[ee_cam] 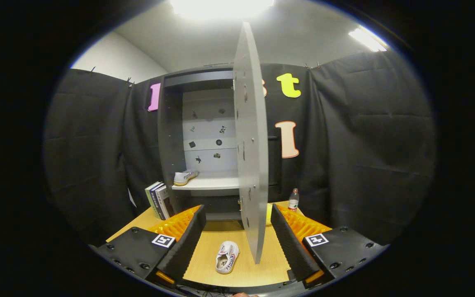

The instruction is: Open the shoe cabinet door, grab the shoes and put them into the shoe cabinet, then close the shoe cabinet door.

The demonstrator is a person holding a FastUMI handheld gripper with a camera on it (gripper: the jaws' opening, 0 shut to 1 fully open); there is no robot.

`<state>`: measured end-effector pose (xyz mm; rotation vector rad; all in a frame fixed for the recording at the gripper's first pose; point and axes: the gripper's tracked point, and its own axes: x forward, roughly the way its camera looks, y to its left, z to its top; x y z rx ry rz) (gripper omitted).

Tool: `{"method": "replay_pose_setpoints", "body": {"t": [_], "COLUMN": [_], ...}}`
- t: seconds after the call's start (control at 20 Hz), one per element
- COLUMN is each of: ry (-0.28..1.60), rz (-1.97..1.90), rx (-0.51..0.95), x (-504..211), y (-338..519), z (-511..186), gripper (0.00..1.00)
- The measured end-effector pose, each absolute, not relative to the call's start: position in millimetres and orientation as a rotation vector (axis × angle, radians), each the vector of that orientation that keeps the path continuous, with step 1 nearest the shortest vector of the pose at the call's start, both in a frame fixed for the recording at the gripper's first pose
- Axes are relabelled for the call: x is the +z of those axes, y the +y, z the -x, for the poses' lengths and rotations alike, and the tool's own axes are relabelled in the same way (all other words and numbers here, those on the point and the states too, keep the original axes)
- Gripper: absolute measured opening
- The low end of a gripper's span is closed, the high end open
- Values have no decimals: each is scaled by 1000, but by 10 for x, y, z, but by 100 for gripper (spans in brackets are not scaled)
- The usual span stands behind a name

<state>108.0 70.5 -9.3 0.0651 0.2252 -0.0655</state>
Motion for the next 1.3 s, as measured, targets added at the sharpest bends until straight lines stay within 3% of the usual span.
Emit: {"method": "replay_pose_setpoints", "body": {"t": [0.4,1.3], "ry": [332,756], "rz": [-91,-91], "rx": [94,171], "x": [-431,-2209], "y": [1303,1664], "z": [-1293,-1586], "gripper": [99,99]}}
